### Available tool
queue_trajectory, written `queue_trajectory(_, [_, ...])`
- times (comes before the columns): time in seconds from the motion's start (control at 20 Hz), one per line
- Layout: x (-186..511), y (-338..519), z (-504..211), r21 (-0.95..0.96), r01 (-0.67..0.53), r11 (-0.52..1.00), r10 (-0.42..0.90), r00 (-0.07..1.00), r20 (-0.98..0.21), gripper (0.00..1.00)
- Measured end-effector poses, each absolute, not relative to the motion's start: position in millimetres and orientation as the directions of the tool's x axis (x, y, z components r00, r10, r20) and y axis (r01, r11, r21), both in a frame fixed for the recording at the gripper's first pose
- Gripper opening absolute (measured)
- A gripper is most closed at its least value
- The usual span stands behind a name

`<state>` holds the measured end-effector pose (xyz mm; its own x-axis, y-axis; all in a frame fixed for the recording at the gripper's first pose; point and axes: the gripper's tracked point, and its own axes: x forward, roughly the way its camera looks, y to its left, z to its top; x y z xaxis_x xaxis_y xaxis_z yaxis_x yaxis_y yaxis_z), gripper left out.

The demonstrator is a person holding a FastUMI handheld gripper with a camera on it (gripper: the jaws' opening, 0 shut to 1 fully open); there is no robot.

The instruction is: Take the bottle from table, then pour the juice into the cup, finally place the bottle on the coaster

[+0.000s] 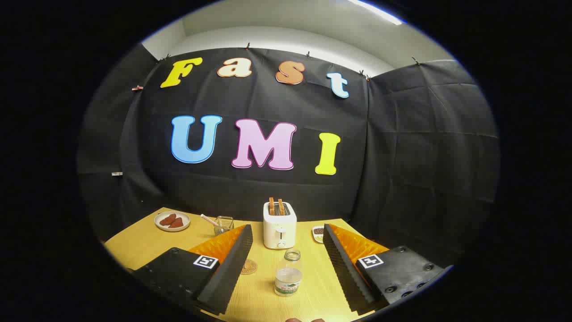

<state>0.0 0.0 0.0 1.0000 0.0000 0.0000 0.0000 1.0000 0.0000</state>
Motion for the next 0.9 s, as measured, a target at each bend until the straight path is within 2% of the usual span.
queue_trajectory(0.35, [2,-4,-7,-0.005,-0.05,0.999,0.05,0.999,-0.009,0.97])
queue_trajectory(0.7, [5,1,-19,0.007,-0.167,0.986,0.167,0.986,0.0,0.97])
queue_trajectory(0.9, [15,-3,-30,0.011,-0.172,0.985,0.172,0.985,-0.023,0.97])
